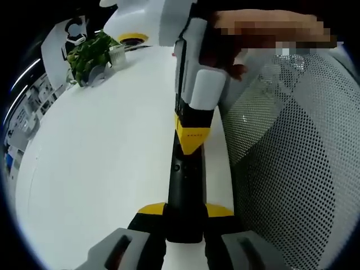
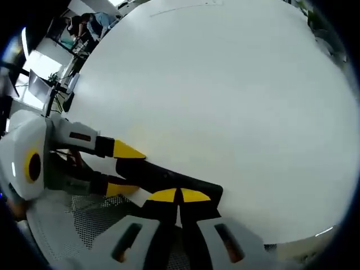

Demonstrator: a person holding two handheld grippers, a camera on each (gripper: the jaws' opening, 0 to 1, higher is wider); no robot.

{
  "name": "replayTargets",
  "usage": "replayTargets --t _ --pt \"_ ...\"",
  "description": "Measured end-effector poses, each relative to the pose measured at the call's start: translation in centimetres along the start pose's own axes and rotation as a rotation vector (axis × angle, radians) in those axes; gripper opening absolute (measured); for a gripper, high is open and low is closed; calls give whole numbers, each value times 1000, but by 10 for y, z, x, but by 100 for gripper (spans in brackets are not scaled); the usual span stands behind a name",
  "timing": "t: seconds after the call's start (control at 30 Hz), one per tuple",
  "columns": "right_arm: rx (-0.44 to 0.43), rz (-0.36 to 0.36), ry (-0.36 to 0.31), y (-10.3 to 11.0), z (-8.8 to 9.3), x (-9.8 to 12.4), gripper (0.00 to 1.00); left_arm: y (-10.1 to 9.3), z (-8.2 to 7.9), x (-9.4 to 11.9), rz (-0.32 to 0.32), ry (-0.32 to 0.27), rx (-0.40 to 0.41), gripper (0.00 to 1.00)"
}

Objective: Press the specified remote control buttons in sequence, fully releasing each button before pressing the next.

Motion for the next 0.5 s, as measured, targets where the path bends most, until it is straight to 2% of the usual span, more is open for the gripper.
replayTargets --t 0.13,0.23,0.5 --pt "34 23 32 1 0 0 0 0 0 0 5 0 -12 24" --pt "113 40 48 1 1 0 0 0 0 0 4 -7 -8 24" --pt "68 19 88 -1 -2 -1 0 1 0 0 0 -7 12 24"
Point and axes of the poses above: the point that each gripper's makers call its tool centre point, and the gripper's own axes: x roughly backward along the fingers, y roughly to its left, z roughly out of its underside, the point moved 1 cm from there along x, roughly backward along the fingers
